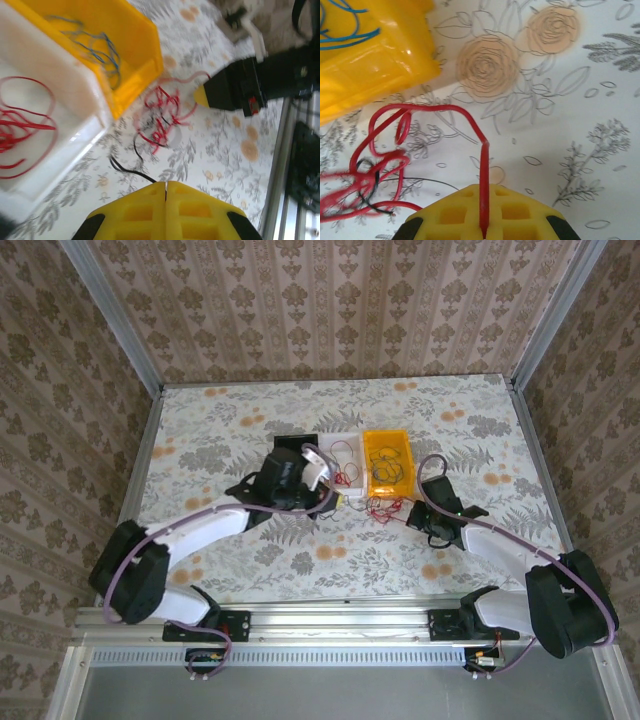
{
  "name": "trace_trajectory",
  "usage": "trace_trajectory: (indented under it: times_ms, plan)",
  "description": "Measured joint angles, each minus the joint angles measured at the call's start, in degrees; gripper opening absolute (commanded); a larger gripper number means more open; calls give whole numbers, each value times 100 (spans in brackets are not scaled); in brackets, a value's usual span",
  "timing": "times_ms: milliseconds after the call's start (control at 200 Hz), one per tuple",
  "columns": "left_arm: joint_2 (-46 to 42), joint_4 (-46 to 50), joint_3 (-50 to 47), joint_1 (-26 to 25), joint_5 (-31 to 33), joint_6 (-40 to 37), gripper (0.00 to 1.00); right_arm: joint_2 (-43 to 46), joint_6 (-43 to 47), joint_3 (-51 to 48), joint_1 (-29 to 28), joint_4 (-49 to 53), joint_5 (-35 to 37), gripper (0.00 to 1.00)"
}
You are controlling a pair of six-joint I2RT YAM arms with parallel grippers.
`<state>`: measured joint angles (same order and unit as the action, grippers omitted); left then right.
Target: Untangle the cables
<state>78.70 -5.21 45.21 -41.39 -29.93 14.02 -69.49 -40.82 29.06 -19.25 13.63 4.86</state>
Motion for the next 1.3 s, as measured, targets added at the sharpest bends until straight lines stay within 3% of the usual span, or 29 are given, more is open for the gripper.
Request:
trace_trajectory:
  times_ms: [255, 500, 985, 1145, 1300]
  plan:
    - [-1088, -199, -658, 483, 153, 479, 0, 0, -109, -2, 4, 181, 162, 0]
    - [-2455, -140, -527, 1473, 1019, 579, 0, -68, -144, -2, 13, 184, 227, 0]
    - [-2955, -61, 52, 3213, 2618, 1193, 0, -111, -146, -2, 28, 184, 249, 0]
    - [-2726, -94, 341, 3259, 2505, 1231, 0, -118, -146, -2, 37, 184, 249, 1]
    - [-2461, -197, 529, 3259, 1808, 1281, 0, -140, -144, -2, 37, 184, 249, 1]
